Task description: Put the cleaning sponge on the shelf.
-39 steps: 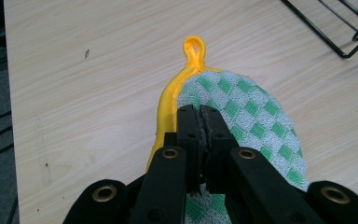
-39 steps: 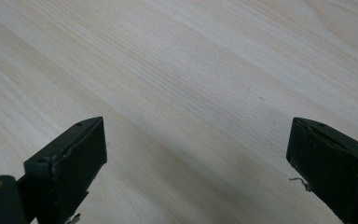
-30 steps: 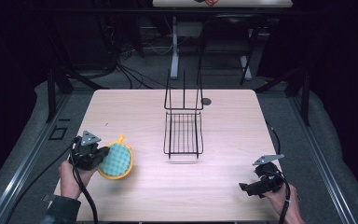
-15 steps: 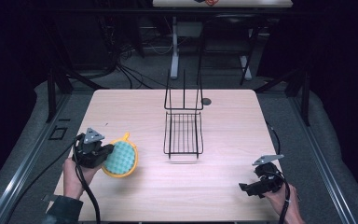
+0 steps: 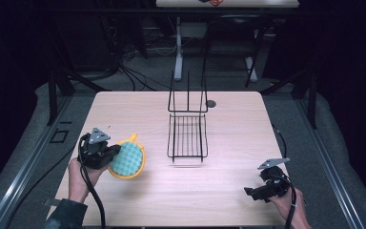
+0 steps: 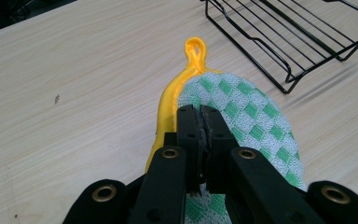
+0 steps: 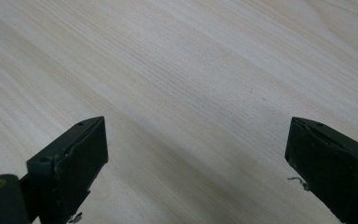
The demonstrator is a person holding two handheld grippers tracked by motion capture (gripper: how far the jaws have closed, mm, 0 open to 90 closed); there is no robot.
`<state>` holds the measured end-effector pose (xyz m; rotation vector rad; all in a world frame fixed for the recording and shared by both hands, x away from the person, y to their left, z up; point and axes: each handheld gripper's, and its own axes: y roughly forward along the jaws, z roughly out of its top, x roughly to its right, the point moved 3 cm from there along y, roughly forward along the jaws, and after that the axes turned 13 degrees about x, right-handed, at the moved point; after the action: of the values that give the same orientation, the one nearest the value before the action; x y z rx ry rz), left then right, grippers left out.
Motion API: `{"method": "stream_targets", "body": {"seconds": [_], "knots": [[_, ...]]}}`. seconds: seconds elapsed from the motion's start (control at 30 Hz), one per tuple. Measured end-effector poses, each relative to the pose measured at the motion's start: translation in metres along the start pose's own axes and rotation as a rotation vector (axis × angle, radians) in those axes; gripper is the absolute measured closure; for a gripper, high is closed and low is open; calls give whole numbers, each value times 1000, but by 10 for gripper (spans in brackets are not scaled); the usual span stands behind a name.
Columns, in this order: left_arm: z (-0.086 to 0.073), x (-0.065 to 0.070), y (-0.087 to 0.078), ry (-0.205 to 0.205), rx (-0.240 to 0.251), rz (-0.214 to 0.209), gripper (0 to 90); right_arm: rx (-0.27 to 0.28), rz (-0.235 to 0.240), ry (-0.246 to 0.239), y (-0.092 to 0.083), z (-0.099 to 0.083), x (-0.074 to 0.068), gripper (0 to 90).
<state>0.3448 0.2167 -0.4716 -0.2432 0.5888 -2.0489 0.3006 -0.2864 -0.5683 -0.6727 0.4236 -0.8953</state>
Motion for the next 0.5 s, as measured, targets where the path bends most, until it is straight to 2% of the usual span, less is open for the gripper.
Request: {"method": "stream_targets", "body": {"seconds": [0.17,0.5], "knots": [[4,1,1,-1,18,-5,877,-3,0,1,0,0,0,55],[12,10,11,18,17,-30,877,-3,-3,-5,0,0,0,59]]}}
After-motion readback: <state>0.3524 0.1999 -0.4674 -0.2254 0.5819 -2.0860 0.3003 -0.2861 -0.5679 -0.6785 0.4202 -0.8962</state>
